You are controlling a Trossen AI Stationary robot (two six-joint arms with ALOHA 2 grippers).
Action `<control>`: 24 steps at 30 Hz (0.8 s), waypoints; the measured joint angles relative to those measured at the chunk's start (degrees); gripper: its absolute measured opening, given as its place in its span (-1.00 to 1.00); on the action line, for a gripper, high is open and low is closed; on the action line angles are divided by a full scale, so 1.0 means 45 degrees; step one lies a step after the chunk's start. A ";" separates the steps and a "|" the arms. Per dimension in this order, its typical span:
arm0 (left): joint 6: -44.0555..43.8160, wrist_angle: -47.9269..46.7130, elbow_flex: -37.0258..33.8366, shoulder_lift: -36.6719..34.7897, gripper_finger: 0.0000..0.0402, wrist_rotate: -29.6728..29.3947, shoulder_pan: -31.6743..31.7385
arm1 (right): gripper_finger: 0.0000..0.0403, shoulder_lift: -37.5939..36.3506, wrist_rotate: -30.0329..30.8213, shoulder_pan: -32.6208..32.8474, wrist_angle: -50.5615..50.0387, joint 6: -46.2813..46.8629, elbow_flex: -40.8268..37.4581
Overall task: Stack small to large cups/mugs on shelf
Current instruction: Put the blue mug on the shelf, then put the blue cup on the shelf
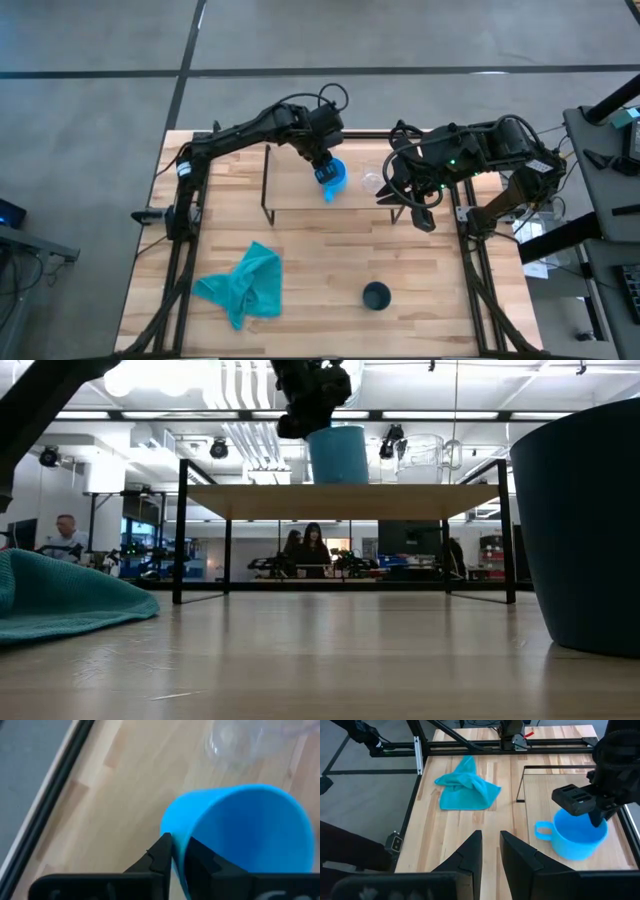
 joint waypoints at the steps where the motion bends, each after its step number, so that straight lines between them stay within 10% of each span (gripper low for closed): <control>1: 0.0000 0.0218 0.0000 0.0000 -0.84 0.0010 0.0000 | -0.68 0.0000 0.0000 0.0002 0.0003 -0.0008 0.0000; 24: 0.0248 0.0712 0.0825 -0.0221 -0.62 0.0064 0.0029 | -0.68 0.0000 0.0000 0.0002 -0.0071 -0.0117 0.0000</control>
